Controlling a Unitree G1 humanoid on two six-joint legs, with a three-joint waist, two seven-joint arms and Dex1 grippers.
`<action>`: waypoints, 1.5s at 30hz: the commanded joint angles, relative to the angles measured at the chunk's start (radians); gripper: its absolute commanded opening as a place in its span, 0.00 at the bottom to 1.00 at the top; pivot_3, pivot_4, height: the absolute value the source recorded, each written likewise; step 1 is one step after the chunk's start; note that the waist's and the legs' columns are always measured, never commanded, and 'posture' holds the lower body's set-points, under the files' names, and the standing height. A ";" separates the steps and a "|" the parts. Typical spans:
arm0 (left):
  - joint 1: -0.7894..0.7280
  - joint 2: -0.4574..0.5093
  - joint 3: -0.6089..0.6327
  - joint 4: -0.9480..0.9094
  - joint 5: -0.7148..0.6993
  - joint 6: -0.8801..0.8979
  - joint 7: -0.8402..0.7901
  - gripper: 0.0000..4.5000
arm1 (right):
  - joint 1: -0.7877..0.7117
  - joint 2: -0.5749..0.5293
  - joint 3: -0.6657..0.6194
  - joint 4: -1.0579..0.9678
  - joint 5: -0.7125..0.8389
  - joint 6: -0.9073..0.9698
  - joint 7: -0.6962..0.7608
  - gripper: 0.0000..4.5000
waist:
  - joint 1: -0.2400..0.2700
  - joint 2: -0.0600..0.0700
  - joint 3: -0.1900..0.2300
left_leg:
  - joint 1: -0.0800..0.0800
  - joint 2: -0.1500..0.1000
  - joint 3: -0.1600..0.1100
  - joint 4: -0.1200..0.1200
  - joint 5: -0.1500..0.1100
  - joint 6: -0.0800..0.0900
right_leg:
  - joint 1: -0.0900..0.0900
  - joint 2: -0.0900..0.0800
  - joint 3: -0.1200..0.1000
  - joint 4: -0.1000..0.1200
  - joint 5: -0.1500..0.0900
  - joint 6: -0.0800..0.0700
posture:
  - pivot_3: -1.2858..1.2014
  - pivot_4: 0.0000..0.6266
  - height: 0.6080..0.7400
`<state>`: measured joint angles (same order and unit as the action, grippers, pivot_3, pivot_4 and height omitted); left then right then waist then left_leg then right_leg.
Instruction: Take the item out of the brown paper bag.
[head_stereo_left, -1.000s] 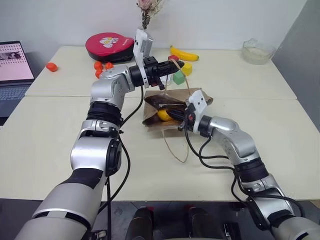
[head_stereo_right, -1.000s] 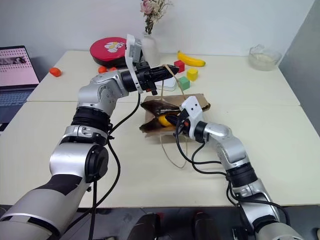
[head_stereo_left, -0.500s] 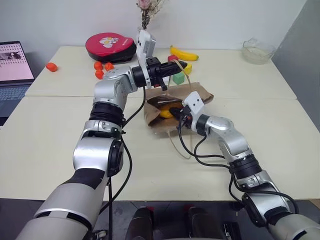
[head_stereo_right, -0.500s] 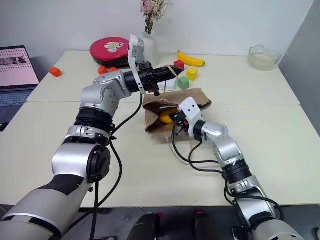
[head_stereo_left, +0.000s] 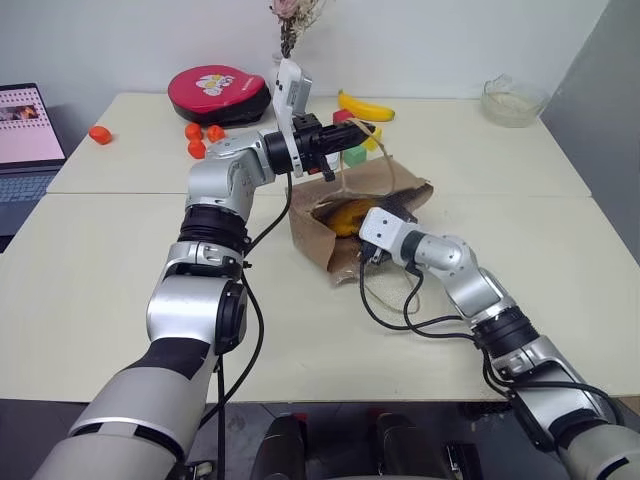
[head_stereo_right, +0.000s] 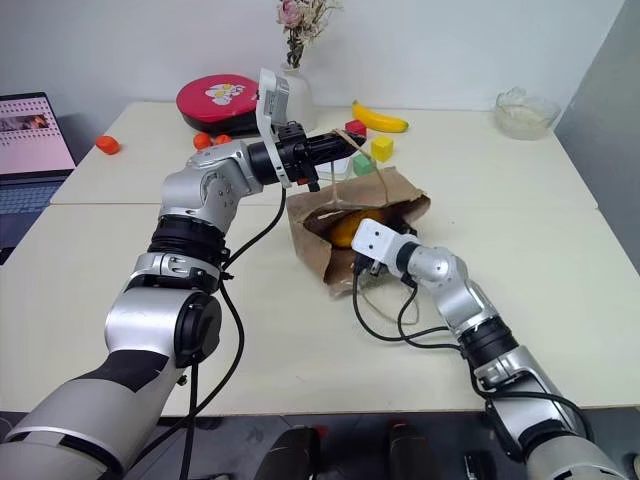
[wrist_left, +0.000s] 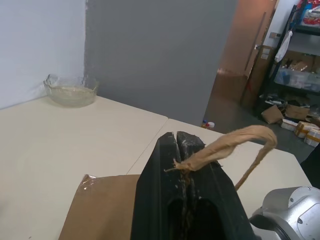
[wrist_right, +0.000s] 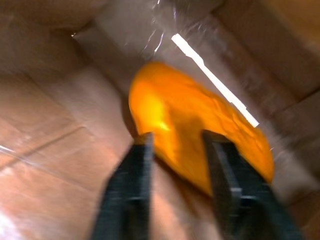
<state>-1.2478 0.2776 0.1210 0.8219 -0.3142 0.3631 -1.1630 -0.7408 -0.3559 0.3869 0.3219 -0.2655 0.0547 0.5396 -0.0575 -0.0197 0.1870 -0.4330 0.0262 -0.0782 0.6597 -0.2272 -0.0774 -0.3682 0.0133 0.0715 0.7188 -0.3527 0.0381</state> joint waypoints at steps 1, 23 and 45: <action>-0.017 -0.004 0.009 -0.045 -0.028 -0.011 0.004 0.00 | -0.046 -0.019 0.013 0.024 -0.066 -0.077 -0.026 0.68 | 0.000 0.000 0.000 | 0.000 0.000 0.000 0.000 0.000 0.000 | 0.000 0.000 0.000 0.000 0.000 0.000 | 0.52 0.24 1.00; 0.003 -0.006 0.016 -0.078 -0.043 0.000 0.028 0.00 | -0.184 0.055 -0.033 0.328 -0.057 -0.052 0.100 0.67 | -0.003 0.000 0.000 | 0.000 0.002 0.000 0.000 0.001 -0.002 | 0.000 -0.002 0.000 0.001 0.000 0.000 | 0.52 0.24 1.00; 0.026 0.011 0.009 -0.060 -0.041 -0.041 0.067 0.00 | 0.467 -0.274 -0.553 -0.975 0.251 0.714 0.202 0.65 | 0.013 0.000 0.000 | -0.001 -0.001 -0.001 0.001 -0.001 0.002 | 0.002 -0.002 0.000 -0.001 0.000 0.000 | 0.52 0.24 1.00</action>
<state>-1.2096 0.2854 0.1224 0.7842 -0.3441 0.3388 -1.0984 -0.2773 -0.6177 -0.1008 -0.6224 0.0094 0.7164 0.7964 -0.0442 -0.0196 0.1870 -0.4338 0.0253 -0.0793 0.6605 -0.2280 -0.0755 -0.3659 0.0114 0.0717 0.7186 -0.3526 0.0380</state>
